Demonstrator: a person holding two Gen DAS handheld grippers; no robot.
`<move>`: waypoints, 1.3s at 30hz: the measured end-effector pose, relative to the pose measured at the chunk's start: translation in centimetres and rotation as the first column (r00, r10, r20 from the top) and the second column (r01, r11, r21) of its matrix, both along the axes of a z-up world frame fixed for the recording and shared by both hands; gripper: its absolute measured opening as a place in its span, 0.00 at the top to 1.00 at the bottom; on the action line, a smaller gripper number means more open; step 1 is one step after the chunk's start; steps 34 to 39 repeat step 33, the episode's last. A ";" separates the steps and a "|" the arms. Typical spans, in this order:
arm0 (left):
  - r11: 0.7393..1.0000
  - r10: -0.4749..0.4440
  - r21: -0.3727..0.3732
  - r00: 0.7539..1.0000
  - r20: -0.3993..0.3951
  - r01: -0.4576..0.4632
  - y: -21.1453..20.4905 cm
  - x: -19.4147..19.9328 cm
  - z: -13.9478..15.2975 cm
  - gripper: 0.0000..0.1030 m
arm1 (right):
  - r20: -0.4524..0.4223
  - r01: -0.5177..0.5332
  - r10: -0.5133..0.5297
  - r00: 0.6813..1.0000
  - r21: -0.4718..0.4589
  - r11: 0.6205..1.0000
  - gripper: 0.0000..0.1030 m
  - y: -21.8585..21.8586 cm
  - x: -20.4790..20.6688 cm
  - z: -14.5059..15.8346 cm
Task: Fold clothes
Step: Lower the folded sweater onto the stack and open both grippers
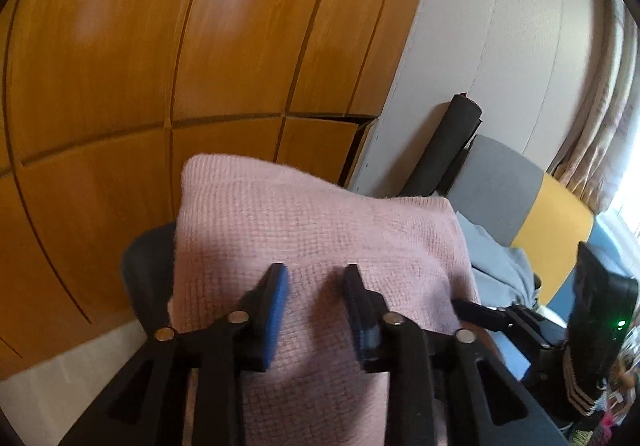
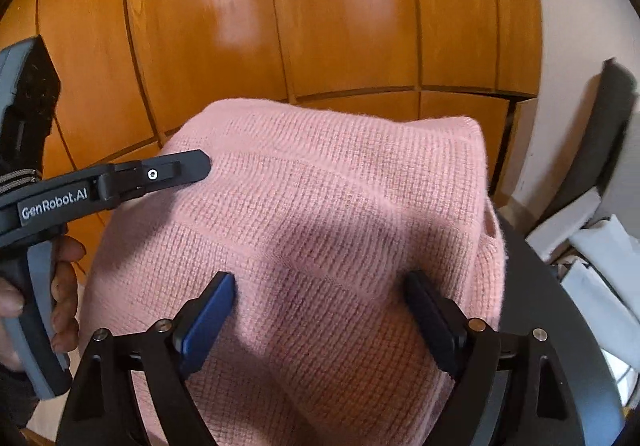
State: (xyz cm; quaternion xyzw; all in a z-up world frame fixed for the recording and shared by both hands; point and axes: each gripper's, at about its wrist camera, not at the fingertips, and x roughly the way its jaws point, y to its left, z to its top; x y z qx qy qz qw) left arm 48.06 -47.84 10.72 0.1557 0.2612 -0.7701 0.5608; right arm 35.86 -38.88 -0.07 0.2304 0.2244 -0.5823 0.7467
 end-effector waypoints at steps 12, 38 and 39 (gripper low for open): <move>0.920 0.375 -0.223 0.893 0.251 -0.323 9.9 -2.4 4.7 0.62 | -0.082 0.206 -0.227 0.971 -0.208 0.956 0.00 2.4 -1.9 5.2; 0.913 0.373 -0.265 0.900 0.226 -0.311 16.2 -2.4 5.8 0.63 | -0.025 0.173 -0.181 0.983 -0.188 0.967 0.00 7.3 -0.2 4.3; 0.913 0.373 -0.265 0.900 0.226 -0.311 16.2 -2.4 5.8 0.63 | -0.025 0.173 -0.181 0.983 -0.188 0.967 0.00 7.3 -0.2 4.3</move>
